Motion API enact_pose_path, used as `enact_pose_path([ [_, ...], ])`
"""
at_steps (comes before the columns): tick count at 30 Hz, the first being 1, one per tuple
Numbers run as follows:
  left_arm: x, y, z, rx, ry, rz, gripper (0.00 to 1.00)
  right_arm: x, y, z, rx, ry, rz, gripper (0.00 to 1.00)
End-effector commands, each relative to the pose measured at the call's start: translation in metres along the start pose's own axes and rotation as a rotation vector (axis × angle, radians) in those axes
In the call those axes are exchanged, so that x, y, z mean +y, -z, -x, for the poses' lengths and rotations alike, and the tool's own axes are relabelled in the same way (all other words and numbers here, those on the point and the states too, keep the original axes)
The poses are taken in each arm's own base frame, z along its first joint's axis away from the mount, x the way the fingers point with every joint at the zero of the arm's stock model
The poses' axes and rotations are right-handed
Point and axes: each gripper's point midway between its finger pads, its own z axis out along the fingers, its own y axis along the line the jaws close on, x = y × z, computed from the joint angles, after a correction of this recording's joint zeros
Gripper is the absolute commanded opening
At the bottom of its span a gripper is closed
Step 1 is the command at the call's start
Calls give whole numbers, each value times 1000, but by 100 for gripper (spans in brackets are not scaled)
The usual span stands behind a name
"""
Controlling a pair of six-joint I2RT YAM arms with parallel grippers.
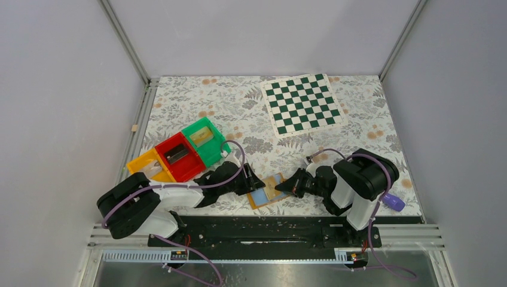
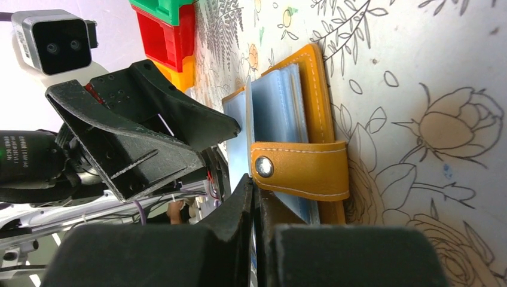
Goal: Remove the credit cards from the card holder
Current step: Remove the credit card from the card holder.
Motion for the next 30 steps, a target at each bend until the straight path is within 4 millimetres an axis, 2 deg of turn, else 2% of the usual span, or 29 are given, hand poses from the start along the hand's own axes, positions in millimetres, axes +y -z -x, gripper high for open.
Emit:
enact_pose_path([
  [1, -13, 1, 7, -46, 29, -91, 50, 19, 3, 0, 10, 4, 69, 0],
  [8, -13, -4, 5, -32, 44, -91, 50, 28, 6, 1, 4, 3, 95, 0],
  [16, -30, -4, 6, -30, 63, -166, 50, 39, 9, 2, -7, 7, 126, 0],
  [23, -35, -4, 0, -22, 109, -248, 43, 41, 9, 2, -6, 4, 132, 0],
  [30, -43, 0, 1, -34, 144, -322, 28, 39, 10, 3, -13, 4, 128, 0],
])
